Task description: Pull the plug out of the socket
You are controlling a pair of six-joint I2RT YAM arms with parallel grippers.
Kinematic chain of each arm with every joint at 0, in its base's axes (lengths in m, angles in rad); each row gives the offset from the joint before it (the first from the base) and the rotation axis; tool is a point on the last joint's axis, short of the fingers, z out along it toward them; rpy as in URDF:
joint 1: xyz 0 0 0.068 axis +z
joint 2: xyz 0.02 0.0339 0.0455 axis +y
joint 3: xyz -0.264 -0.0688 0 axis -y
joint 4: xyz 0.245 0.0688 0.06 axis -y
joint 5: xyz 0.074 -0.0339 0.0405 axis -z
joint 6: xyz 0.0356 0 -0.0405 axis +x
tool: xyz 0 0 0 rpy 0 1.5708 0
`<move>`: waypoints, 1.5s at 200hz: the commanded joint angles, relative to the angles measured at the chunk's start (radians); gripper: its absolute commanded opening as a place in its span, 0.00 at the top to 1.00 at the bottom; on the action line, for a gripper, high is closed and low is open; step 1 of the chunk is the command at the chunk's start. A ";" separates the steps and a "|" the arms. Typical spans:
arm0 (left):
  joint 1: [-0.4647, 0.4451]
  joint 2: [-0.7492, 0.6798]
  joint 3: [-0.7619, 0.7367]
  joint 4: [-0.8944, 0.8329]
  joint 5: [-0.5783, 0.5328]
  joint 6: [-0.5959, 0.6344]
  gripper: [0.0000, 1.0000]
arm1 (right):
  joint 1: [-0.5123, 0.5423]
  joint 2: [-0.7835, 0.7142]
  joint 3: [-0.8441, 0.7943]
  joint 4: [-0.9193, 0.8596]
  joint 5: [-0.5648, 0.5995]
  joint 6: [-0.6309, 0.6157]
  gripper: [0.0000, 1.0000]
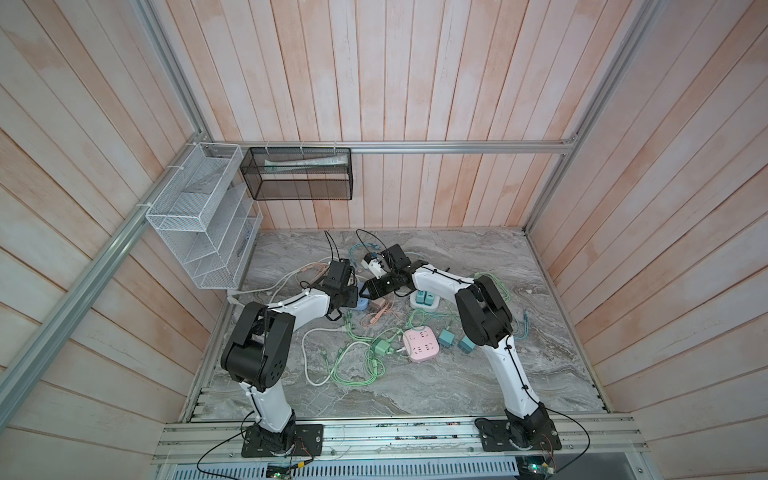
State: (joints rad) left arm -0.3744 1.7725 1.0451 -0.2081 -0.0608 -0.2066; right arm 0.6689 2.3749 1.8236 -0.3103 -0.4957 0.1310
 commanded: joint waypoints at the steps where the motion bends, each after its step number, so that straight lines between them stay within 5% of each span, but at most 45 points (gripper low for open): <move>1: -0.011 -0.041 0.012 0.022 0.020 -0.057 0.73 | 0.030 0.051 -0.086 -0.141 0.112 -0.035 0.43; 274: -0.041 -0.056 -0.012 0.023 -0.103 -0.018 0.78 | 0.044 0.040 -0.218 -0.104 0.111 0.032 0.53; 300: -0.025 -0.072 -0.009 0.035 -0.049 -0.050 0.78 | 0.044 0.043 -0.216 -0.105 0.113 0.032 0.53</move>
State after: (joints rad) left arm -0.4068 1.7298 1.0031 -0.2264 -0.1390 -0.2375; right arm 0.6903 2.3131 1.6836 -0.1719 -0.4728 0.1944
